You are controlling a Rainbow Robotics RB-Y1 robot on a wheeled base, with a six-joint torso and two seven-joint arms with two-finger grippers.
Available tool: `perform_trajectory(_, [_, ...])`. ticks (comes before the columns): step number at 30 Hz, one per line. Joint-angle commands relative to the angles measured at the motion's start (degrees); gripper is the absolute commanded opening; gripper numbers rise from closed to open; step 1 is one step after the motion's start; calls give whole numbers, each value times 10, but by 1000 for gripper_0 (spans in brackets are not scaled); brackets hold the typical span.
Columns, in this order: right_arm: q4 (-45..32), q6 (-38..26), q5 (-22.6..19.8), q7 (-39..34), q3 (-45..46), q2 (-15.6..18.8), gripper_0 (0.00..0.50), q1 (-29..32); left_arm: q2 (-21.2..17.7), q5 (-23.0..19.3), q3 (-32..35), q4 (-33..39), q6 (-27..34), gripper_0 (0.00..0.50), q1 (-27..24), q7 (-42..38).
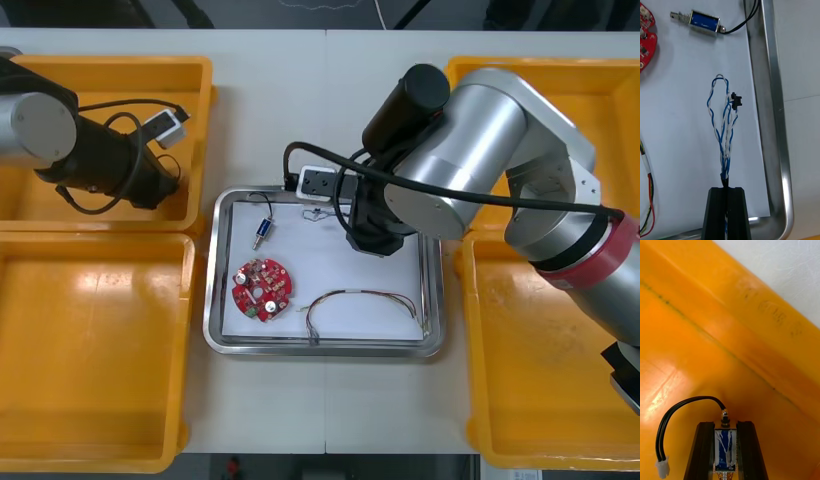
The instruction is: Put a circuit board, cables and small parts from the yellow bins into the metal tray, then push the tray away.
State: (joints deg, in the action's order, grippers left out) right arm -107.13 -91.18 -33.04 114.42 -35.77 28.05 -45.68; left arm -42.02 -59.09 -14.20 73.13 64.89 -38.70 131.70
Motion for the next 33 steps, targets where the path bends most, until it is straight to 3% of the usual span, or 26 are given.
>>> perform_trajectory(1, [28,17,6,23,-18,0,0,-13,-23,-5,45,7,28,0,5,16])
perform_trajectory(6, [73,42,10,73,-31,1,0,-13,-24,0,76,27,76,0,3,-18])
perform_trajectory(12, [86,58,12,76,-53,2,0,-13,-24,25,87,78,117,0,3,-97])
perform_trajectory(18, [87,75,5,71,-76,12,12,-13,-21,53,93,163,183,0,3,-223])
perform_trajectory(20, [87,75,4,71,-75,13,79,-13,-18,57,103,182,208,2,3,-246])
perform_trajectory(22, [87,75,6,75,-76,14,201,-13,-14,59,113,196,229,0,3,-262])
perform_trajectory(23, [88,75,8,76,-75,14,327,-13,-12,61,118,207,242,2,3,-272])
perform_trajectory(25, [88,76,13,72,-76,15,493,-13,-10,65,124,227,264,0,3,-295])
perform_trajectory(33, [85,72,16,75,-64,17,500,-13,5,79,136,285,321,2,3,-377])
